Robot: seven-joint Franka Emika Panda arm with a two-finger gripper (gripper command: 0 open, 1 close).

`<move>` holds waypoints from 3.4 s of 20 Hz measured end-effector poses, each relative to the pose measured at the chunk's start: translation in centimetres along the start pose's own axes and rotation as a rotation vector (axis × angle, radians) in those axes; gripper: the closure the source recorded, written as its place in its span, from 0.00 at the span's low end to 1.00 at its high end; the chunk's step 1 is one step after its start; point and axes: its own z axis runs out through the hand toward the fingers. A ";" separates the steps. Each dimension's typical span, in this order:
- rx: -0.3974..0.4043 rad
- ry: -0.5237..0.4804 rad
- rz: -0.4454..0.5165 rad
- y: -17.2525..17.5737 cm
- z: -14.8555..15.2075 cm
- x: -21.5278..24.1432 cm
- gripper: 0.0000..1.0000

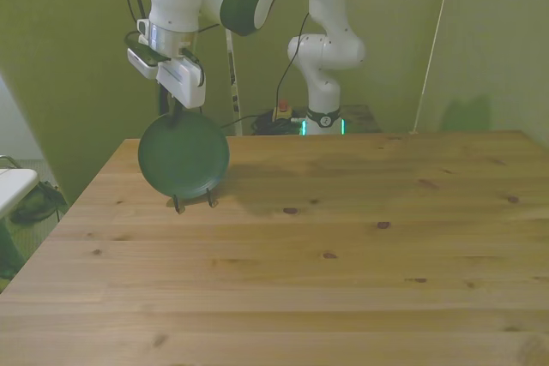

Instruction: Unload the plate

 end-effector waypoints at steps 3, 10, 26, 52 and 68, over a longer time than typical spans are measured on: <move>0.002 0.002 0.002 0.0 0.0 0.1 1.00; 0.007 0.007 0.006 -0.2 -0.3 0.4 1.00; 0.351 -0.231 -0.116 -0.2 -9.9 -0.8 1.00; 0.532 -0.420 -0.436 -11.1 9.8 -15.4 0.00; 0.553 -0.423 -0.442 -10.8 8.0 -14.2 0.00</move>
